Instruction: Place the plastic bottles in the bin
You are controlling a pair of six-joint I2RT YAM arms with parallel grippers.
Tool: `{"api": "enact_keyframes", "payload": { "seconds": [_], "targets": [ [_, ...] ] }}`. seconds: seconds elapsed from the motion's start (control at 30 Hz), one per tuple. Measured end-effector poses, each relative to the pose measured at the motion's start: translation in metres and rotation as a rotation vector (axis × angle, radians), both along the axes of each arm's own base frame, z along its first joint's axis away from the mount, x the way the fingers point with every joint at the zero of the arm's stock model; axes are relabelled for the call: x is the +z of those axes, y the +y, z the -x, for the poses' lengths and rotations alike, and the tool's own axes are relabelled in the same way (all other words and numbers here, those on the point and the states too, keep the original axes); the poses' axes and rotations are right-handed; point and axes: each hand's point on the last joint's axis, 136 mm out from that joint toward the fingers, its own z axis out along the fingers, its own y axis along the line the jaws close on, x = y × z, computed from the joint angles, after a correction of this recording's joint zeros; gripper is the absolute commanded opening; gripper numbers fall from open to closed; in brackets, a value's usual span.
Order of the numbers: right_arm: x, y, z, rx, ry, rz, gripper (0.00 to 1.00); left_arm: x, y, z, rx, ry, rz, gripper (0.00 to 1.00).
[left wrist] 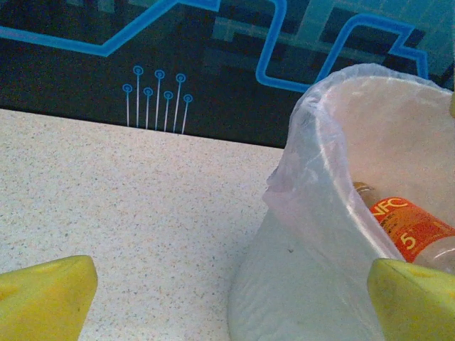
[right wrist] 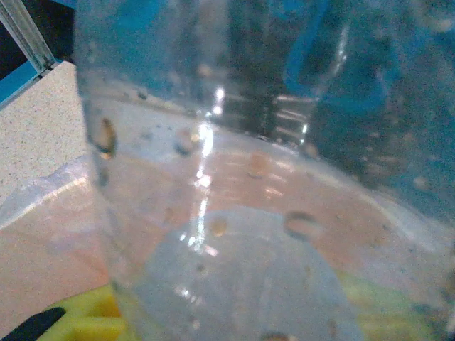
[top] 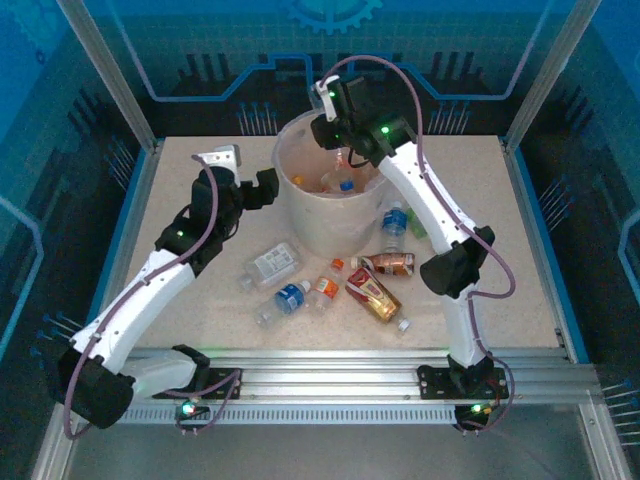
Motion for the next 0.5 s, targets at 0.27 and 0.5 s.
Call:
{"api": "enact_keyframes", "payload": {
  "seconds": [0.27,0.5],
  "targets": [
    [-0.038,-0.009,-0.004,-0.003,0.087,0.035,0.43,-0.002,0.003,-0.002,0.008,0.007,-0.003,0.99],
    [-0.065,-0.012,-0.002,0.002,0.151,0.058,0.44,-0.002,0.006,-0.004,0.018,0.012,-0.006,0.99]
  ]
}}
